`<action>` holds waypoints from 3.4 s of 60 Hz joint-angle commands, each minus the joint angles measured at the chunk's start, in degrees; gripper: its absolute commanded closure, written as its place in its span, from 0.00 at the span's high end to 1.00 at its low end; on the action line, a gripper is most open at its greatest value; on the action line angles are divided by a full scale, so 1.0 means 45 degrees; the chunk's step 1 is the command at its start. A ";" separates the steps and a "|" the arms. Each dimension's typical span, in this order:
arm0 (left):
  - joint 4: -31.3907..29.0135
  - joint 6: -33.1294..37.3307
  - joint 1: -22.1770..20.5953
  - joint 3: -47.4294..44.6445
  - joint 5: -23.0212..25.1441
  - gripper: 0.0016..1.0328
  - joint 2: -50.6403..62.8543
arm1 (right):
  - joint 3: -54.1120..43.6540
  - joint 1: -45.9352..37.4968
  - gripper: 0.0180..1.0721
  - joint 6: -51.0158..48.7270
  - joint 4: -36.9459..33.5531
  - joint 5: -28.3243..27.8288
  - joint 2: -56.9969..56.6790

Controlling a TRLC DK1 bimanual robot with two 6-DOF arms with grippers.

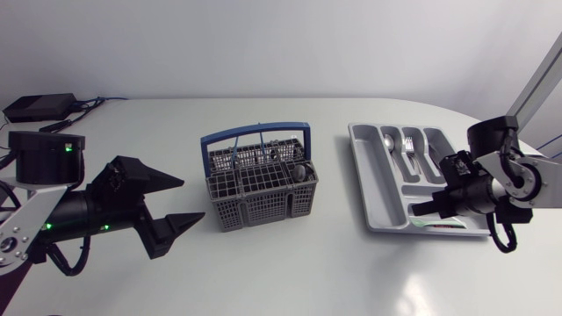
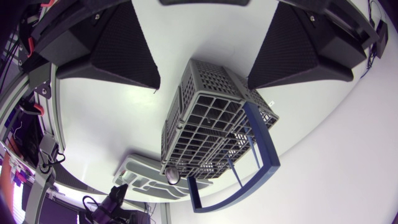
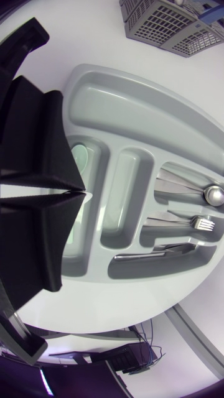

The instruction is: Unload the cutlery basket into the drawer organizer.

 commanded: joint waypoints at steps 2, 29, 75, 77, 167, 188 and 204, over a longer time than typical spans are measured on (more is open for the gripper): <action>-0.0142 -0.0267 0.0004 0.0402 -0.0045 0.94 -0.0184 | -0.0144 0.0322 0.13 0.0466 0.0120 0.0032 0.0821; -0.0689 -0.0267 -0.0250 0.0910 -0.0220 0.94 -0.0438 | 0.0306 0.1298 0.59 -0.0022 -0.1227 -0.0339 -0.1483; -0.0611 -0.1185 -0.4059 0.2941 -0.2584 0.94 0.1789 | 0.4173 0.6161 0.55 0.1814 -0.1520 -0.5886 -0.0546; -0.0552 -0.1263 -0.4196 0.3058 -0.2662 0.94 0.1984 | 0.4309 0.6220 0.55 0.1872 -0.1481 -0.6140 -0.0253; 0.0327 -0.1575 -0.4391 0.3898 -0.2740 0.94 0.3898 | 0.4973 0.6982 0.51 0.2497 -0.0192 -0.6062 0.2657; 0.0307 -0.1575 -0.4371 0.3839 -0.2740 0.94 0.3781 | 0.4895 0.6923 0.51 0.2497 -0.0192 -0.5964 0.2540; 0.0307 -0.1575 -0.4371 0.3820 -0.2740 0.94 0.3781 | 0.4817 0.6904 0.51 0.2497 0.0003 -0.5886 0.2677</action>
